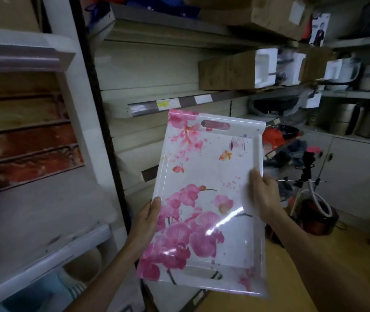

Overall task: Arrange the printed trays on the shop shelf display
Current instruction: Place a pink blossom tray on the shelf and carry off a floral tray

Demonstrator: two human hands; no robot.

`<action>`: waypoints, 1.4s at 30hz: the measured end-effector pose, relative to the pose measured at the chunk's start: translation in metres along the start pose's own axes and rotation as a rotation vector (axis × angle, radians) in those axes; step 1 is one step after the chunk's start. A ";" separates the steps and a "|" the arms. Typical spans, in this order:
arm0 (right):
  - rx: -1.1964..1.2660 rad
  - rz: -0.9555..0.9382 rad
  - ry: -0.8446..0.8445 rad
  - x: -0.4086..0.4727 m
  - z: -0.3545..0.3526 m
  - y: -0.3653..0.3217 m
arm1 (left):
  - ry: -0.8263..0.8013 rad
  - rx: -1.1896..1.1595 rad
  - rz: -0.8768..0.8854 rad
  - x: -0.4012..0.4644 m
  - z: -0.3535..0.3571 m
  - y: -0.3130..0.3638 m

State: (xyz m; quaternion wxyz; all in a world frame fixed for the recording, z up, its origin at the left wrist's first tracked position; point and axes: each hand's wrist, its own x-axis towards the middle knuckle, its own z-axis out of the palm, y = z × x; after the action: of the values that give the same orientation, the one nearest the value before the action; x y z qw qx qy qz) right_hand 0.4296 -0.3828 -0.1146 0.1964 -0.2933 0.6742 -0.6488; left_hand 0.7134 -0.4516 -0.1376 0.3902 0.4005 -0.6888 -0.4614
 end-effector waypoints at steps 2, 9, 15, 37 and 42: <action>0.027 -0.019 -0.038 -0.017 0.008 0.000 | 0.036 -0.006 -0.015 -0.015 -0.011 -0.005; 0.075 -0.066 -0.175 -0.060 0.049 -0.022 | 0.193 0.014 -0.032 -0.058 -0.060 -0.003; 0.101 -0.061 -0.297 -0.091 0.107 -0.042 | 0.310 0.042 -0.022 -0.089 -0.122 -0.014; 0.171 -0.114 -0.642 -0.252 0.336 -0.120 | 0.705 0.154 -0.071 -0.192 -0.375 -0.027; 0.065 -0.177 -0.717 -0.294 0.376 -0.124 | 0.800 0.130 -0.094 -0.191 -0.443 -0.030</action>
State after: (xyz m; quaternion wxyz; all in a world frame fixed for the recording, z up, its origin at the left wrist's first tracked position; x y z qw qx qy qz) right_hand 0.9111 -0.4755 -0.0562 0.3727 -0.5527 0.5136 -0.5402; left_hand 1.1922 -0.4283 -0.0787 0.5798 0.6032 -0.4914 -0.2420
